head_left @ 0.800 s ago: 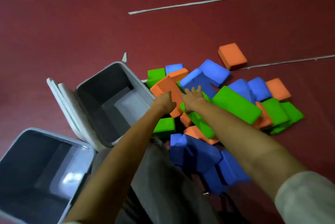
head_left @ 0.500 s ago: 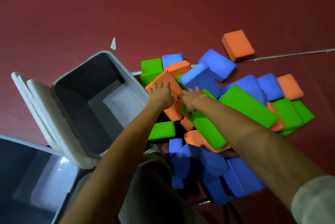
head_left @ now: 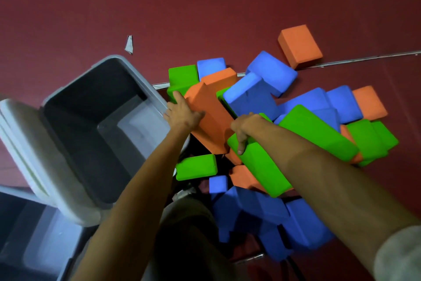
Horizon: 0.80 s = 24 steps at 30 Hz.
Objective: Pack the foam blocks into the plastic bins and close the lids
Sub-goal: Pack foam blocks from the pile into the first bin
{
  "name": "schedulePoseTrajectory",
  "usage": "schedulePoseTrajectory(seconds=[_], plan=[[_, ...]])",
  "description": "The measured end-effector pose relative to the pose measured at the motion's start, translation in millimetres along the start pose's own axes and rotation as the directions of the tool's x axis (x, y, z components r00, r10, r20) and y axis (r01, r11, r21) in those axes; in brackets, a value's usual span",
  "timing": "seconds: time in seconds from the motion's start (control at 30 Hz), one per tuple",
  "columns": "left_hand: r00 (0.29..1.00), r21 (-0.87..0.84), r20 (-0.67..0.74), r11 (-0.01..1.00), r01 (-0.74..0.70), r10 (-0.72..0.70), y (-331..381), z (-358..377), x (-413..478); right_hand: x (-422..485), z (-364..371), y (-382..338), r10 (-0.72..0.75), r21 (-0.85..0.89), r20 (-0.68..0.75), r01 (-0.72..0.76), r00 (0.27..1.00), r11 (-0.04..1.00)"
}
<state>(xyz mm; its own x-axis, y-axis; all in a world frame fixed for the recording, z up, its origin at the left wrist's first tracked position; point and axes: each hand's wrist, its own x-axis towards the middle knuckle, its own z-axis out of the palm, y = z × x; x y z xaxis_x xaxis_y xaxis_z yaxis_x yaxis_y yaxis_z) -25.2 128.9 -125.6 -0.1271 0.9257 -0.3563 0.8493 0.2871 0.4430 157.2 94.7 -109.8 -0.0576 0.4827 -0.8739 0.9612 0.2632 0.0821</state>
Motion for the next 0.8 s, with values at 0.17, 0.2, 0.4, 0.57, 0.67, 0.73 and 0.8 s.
schedulePoseTrajectory(seconds=[0.17, 0.2, 0.4, 0.57, 0.67, 0.73, 0.8], plan=[[0.981, -0.076, 0.168, 0.993, -0.088, 0.100, 19.9, -49.3, -22.3, -43.0, -12.3, 19.3, 0.056, 0.016, -0.152, -0.054, 0.987, 0.998], [0.974, 0.005, 0.185, 0.991, -0.134, 0.131, 26.5, -61.4, -28.4, -54.6, -15.4, 24.8, 0.072, 0.038, -0.185, -0.066, 0.980, 0.997], [0.936, 0.176, 0.170, 0.925, -0.338, 0.309, 59.2, -126.8, -78.3, -127.6, -44.1, 35.8, 0.068, 0.062, -0.488, -0.044, 0.870, 0.997], [0.928, 0.227, 0.063, 0.901, -0.370, 0.366, 70.6, -174.9, -119.7, -190.7, -63.8, 30.4, 0.064, 0.031, -0.655, -0.058, 0.753, 0.998], [0.903, 0.357, 0.016, 0.841, -0.407, 0.430, 67.1, -205.1, -143.8, -225.8, -70.5, 27.5, 0.073, 0.035, -0.738, -0.071, 0.670, 0.997], [0.885, 0.423, -0.030, 0.808, -0.411, 0.465, 61.7, -223.2, -158.6, -247.7, -76.2, 22.9, 0.075, 0.035, -0.788, -0.078, 0.611, 0.996], [0.869, 0.468, -0.081, 0.789, -0.398, 0.487, 54.8, -238.5, -170.8, -266.5, -82.6, 14.2, 0.056, 0.015, -0.826, -0.078, 0.561, 0.997]])
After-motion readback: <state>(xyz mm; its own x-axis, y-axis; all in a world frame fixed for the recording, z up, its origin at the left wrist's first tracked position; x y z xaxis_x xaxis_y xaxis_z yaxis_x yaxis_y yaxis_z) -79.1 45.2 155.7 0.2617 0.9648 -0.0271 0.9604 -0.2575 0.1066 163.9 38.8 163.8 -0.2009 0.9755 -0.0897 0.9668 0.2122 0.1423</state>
